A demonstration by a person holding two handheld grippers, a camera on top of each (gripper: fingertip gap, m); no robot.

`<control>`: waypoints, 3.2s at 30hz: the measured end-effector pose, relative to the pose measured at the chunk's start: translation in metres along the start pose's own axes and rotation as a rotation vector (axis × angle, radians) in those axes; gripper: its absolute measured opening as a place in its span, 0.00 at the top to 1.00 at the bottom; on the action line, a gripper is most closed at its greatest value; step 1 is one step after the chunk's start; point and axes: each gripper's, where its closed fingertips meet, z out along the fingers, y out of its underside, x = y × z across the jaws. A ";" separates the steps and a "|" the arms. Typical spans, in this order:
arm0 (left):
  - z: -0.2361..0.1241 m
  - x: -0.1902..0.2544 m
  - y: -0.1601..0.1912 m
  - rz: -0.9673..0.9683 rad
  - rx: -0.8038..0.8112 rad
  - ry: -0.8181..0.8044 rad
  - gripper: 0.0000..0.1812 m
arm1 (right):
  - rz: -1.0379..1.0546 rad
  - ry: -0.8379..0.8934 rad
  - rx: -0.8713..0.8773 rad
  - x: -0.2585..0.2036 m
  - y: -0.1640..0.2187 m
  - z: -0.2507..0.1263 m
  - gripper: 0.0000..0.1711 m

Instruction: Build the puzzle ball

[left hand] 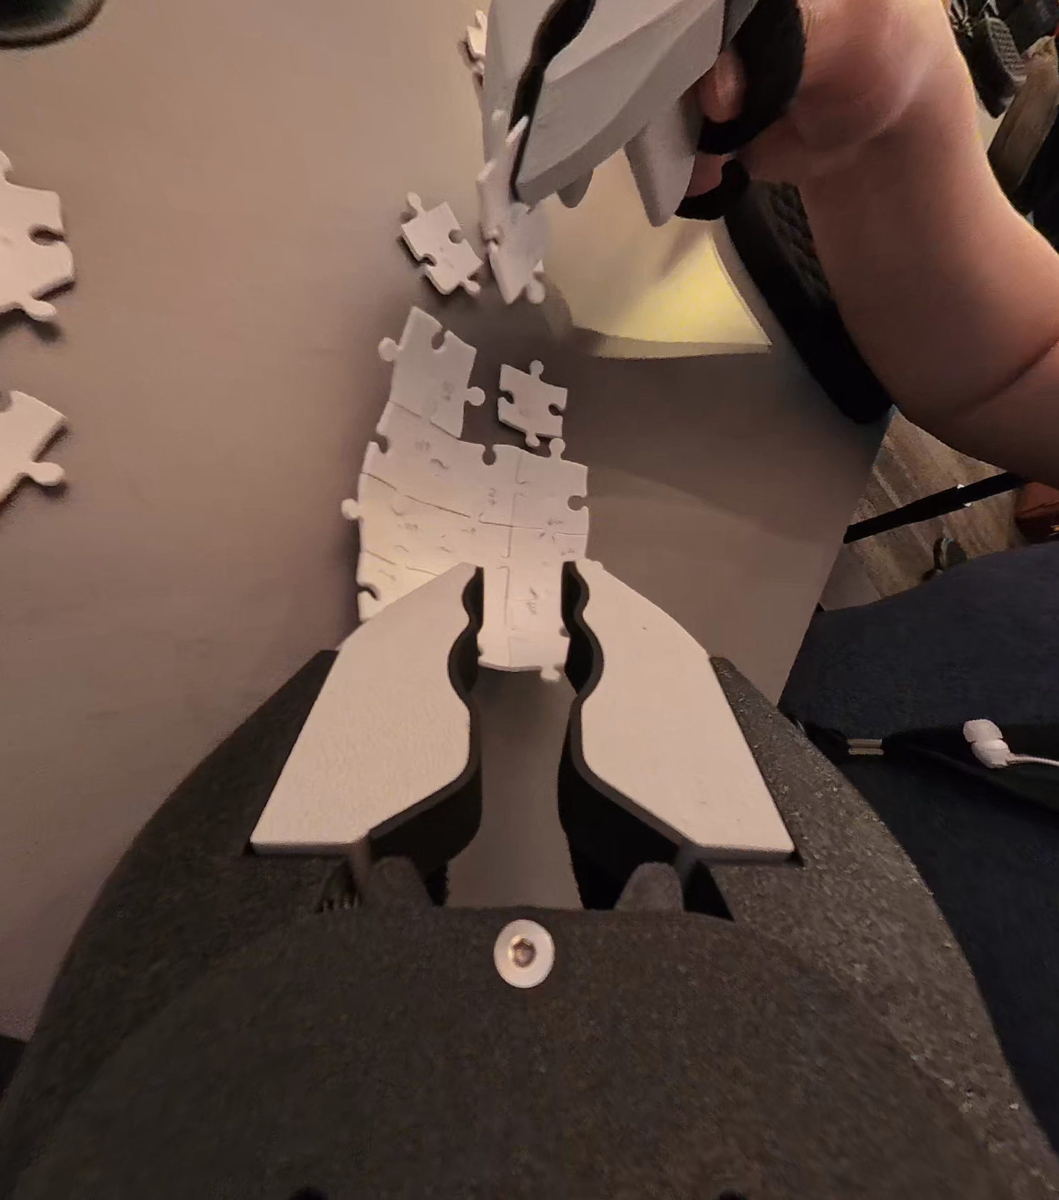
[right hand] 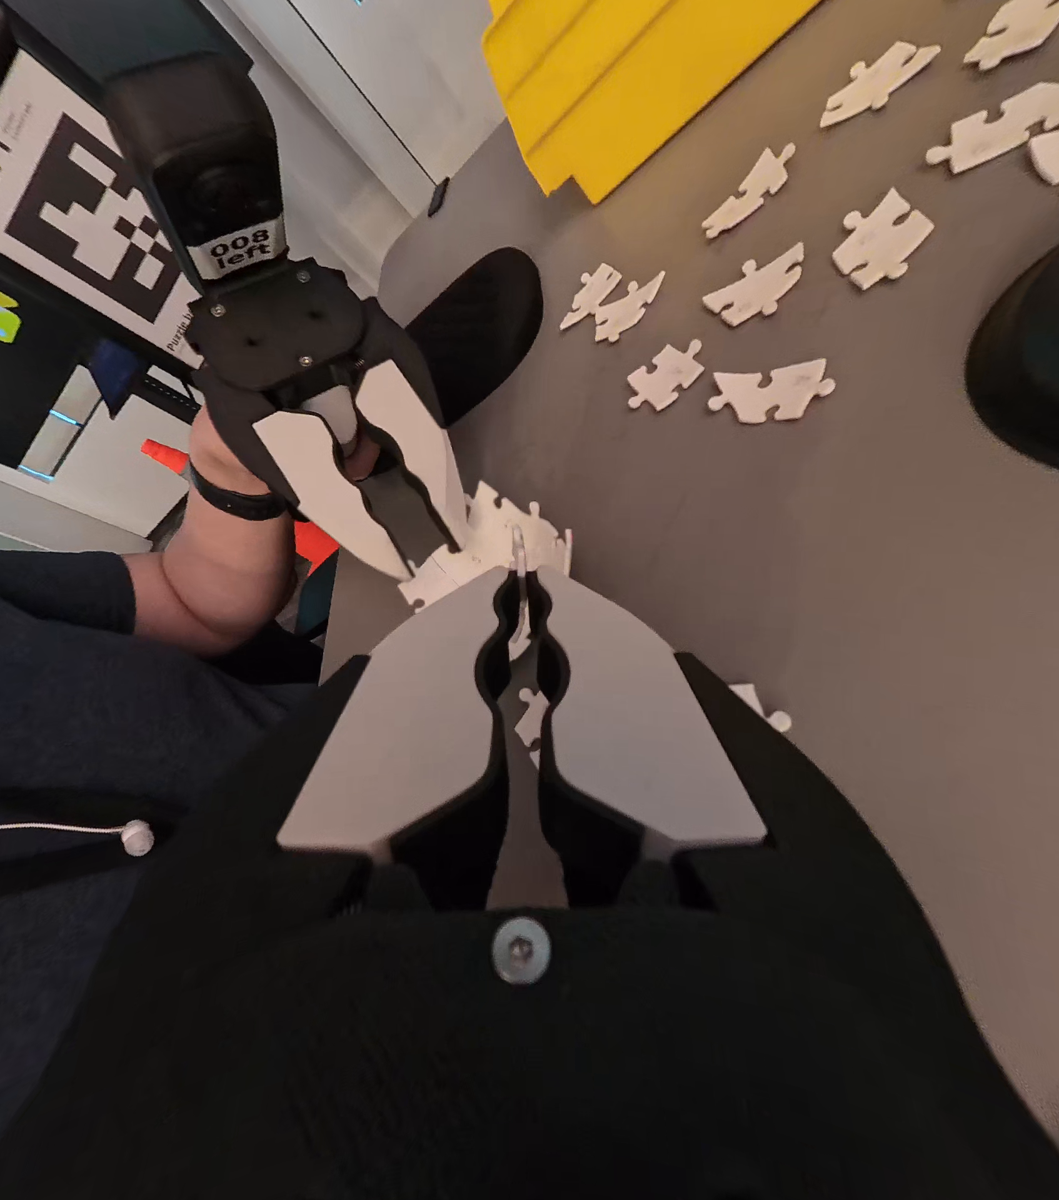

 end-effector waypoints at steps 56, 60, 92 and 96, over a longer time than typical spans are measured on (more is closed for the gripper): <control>0.006 -0.040 -0.008 -0.150 0.015 -0.038 0.89 | -0.282 -0.140 -0.225 -0.001 0.009 0.060 0.98; 0.008 -0.040 -0.006 -0.145 -0.012 -0.048 0.89 | -0.284 -0.166 -0.246 -0.001 0.008 0.061 0.98; 0.011 -0.042 -0.016 -0.206 0.049 0.054 0.98 | -0.237 -0.167 -0.195 0.005 0.008 0.064 0.98; 0.010 -0.042 -0.016 -0.216 0.064 0.063 0.98 | -0.206 -0.161 -0.170 0.005 0.006 0.064 0.98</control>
